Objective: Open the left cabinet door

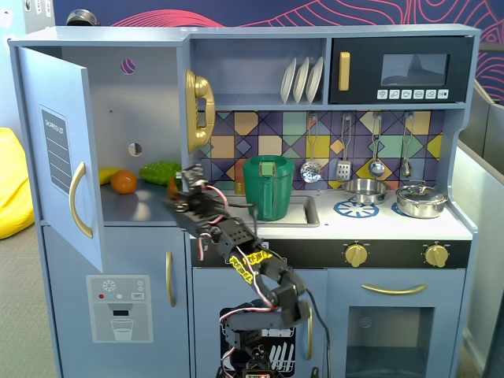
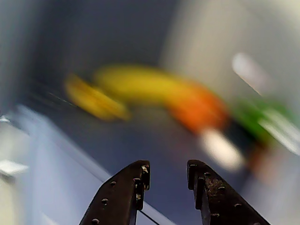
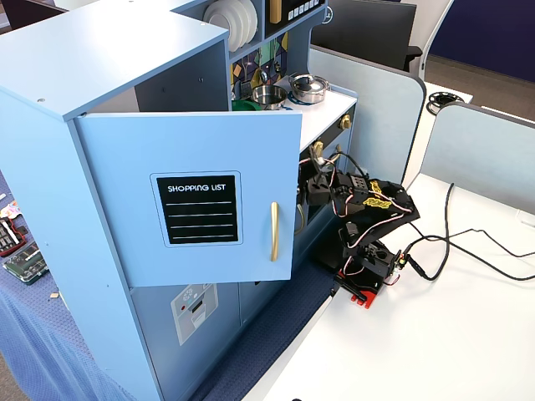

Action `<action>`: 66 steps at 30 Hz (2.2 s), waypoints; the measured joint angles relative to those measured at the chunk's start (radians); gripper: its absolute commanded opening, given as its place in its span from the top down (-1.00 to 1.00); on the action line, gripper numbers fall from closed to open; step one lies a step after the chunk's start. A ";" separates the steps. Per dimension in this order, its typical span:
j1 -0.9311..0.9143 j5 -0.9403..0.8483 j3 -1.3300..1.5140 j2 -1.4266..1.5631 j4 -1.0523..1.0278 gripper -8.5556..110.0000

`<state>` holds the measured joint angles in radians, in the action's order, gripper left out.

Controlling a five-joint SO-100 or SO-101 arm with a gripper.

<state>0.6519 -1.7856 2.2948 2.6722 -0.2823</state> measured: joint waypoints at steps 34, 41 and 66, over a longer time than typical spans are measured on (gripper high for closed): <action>-0.595 0.324 0.571 0.227 -0.670 0.86; -0.600 0.330 0.696 0.295 -0.658 0.86; -0.638 0.337 0.707 0.500 -1.026 0.86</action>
<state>0.0138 -1.4481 3.0020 3.1723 -1.3085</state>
